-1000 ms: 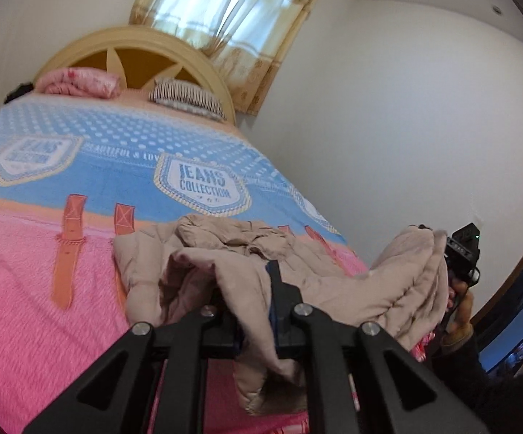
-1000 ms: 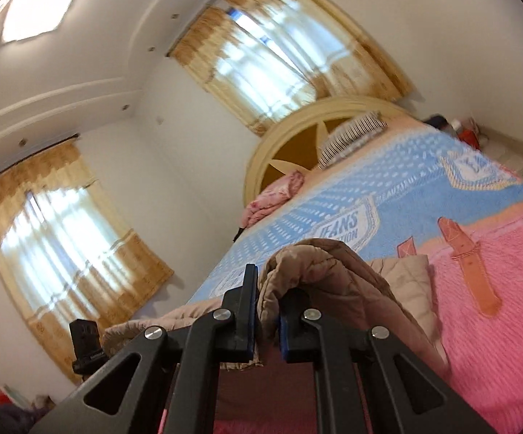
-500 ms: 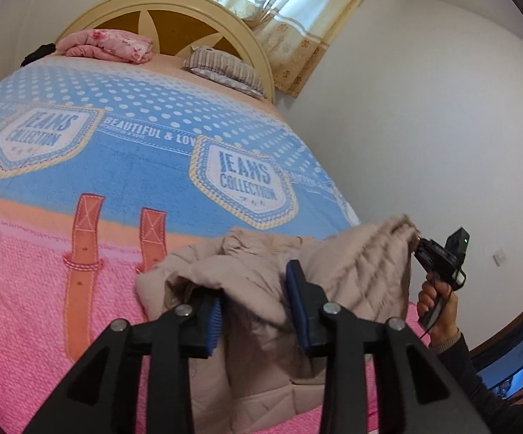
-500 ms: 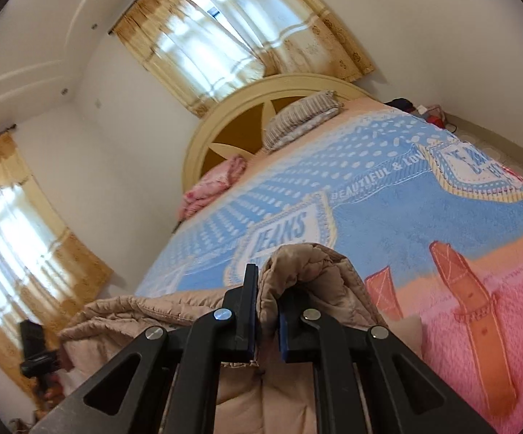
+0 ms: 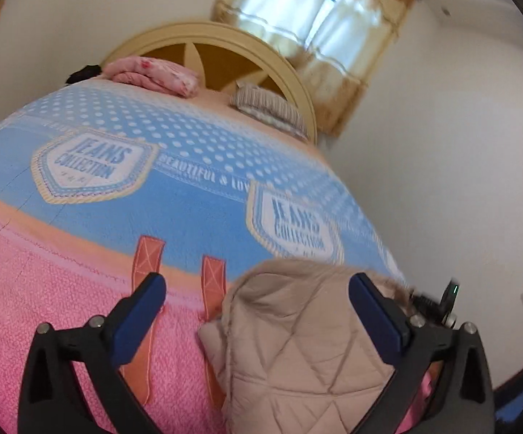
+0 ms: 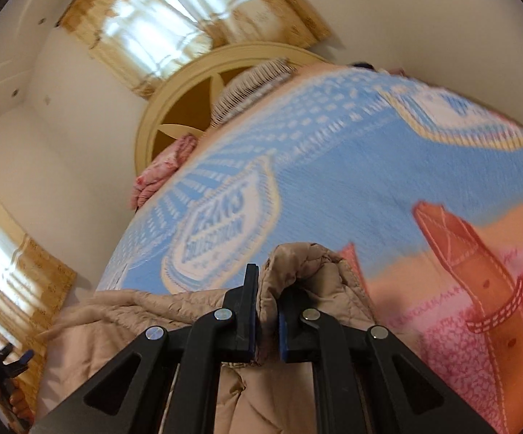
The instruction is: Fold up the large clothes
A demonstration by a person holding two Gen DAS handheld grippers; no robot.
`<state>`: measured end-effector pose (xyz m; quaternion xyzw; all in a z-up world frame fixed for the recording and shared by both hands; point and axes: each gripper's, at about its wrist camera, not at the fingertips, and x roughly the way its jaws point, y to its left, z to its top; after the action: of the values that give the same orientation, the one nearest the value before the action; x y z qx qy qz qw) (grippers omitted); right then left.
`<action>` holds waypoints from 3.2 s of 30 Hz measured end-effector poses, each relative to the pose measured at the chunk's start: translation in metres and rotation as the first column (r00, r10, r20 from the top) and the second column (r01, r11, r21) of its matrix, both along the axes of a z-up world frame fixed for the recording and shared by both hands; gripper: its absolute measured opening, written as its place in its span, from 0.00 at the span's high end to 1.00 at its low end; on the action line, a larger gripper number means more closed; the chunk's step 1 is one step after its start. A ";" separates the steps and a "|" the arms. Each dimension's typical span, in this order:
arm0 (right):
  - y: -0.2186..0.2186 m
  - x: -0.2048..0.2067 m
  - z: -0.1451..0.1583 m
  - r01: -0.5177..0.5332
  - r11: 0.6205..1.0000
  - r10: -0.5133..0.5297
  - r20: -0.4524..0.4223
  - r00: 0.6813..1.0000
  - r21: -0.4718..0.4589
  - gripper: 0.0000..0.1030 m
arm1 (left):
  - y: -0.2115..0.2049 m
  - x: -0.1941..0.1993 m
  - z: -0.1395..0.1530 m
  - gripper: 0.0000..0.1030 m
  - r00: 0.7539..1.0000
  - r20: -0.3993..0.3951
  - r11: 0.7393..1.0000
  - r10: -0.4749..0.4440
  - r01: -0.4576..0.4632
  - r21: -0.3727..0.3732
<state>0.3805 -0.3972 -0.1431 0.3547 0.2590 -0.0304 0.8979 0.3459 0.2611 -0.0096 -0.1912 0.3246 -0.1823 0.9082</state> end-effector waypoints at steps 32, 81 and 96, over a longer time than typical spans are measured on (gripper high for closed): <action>0.124 0.029 -0.023 -0.170 0.926 0.124 -0.156 0.980 -0.337 0.48 | -0.246 0.069 -0.156 0.00 0.999 -0.025 0.884 -0.029 0.037 0.466; 0.175 0.024 0.003 -0.189 0.885 0.119 -0.186 0.975 -0.426 0.43 | -0.252 0.088 -0.176 0.00 0.993 -0.113 0.869 -0.016 0.070 0.490; 0.210 0.044 -0.040 -0.291 0.839 0.183 -0.266 0.946 -0.459 0.33 | -0.254 0.088 -0.175 0.00 0.994 -0.110 0.866 -0.006 0.060 0.497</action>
<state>0.4240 -0.1868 -0.1830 0.0738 0.3788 -0.0210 0.9223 0.4338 0.0070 -0.1846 0.0462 0.4111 -0.0973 0.9052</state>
